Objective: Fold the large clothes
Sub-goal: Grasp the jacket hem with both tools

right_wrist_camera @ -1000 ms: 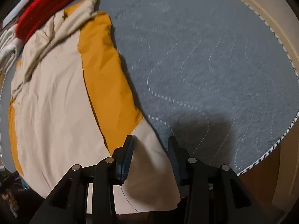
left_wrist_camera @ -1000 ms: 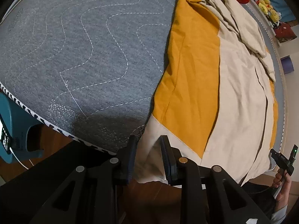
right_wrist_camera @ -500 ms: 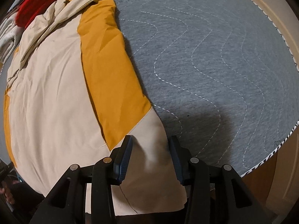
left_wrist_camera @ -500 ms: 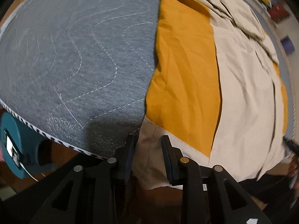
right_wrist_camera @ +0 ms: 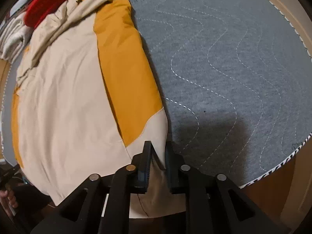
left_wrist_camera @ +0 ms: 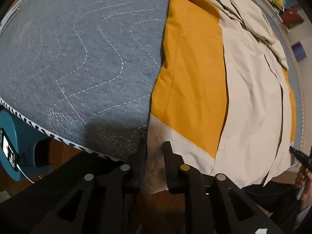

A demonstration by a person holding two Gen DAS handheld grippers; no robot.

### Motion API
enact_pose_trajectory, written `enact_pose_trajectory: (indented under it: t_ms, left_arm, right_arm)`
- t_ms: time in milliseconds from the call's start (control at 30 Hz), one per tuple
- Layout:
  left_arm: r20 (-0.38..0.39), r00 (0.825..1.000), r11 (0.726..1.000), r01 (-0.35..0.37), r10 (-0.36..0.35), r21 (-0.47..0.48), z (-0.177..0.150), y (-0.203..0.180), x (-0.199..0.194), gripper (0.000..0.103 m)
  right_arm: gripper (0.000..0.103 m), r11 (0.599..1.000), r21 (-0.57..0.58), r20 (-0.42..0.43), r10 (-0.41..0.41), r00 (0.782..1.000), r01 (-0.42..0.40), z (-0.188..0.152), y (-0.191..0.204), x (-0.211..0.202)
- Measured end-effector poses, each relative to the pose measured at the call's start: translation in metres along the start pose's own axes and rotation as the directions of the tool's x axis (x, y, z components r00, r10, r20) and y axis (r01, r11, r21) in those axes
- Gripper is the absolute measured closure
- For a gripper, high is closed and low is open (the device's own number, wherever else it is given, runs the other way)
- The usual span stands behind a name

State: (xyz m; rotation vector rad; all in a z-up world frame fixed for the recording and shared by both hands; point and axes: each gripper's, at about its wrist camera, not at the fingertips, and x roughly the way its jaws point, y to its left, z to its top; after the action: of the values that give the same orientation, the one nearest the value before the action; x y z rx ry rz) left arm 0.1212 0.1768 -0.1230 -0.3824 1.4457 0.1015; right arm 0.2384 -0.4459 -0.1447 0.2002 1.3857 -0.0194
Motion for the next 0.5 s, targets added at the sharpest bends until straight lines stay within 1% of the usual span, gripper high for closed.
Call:
enact_pose_trajectory:
  t_ms: [167, 233, 267, 300, 333, 367, 500]
  left_arm:
    - [0.008, 1.0, 1.0, -0.015, 0.014, 0.011, 0.002, -0.006, 0.004, 0.085]
    - [0.015, 0.999, 0.999, -0.034, 0.033, 0.031, 0.002, -0.013, 0.005, 0.085]
    - [0.019, 0.999, 0.998, -0.045, 0.044, 0.044, 0.001, -0.015, 0.004, 0.088]
    - [0.023, 0.998, 0.997, -0.053, 0.052, 0.055, 0.001, -0.016, 0.004, 0.093]
    - [0.028, 0.998, 0.997, -0.05, 0.048, 0.059, 0.001, -0.018, 0.003, 0.095]
    - [0.031, 0.999, 0.997, -0.043, 0.041, 0.06, 0.003, -0.021, 0.003, 0.097]
    - [0.068, 0.997, 0.996, -0.029, 0.024, 0.08, 0.001, -0.026, -0.014, 0.1]
  right_arm:
    - [0.085, 0.998, -0.046, 0.003, -0.04, 0.999, 0.041, -0.003, 0.008, 0.002]
    - [0.086, 0.997, -0.053, 0.006, -0.047, 0.999, 0.047, -0.003, 0.012, 0.003]
    - [0.088, 0.997, -0.057, 0.009, -0.049, 0.999, 0.049, -0.003, 0.014, 0.004]
    - [0.09, 0.997, -0.06, 0.013, -0.048, 0.999, 0.049, -0.003, 0.017, 0.004]
    - [0.095, 0.997, -0.062, 0.017, -0.043, 0.999, 0.044, -0.002, 0.023, 0.004]
    - [0.096, 0.997, -0.065, 0.025, -0.038, 0.999, 0.04, -0.001, 0.026, 0.002]
    - [0.099, 0.997, -0.069, 0.053, -0.021, 0.998, 0.024, -0.002, 0.027, -0.011]
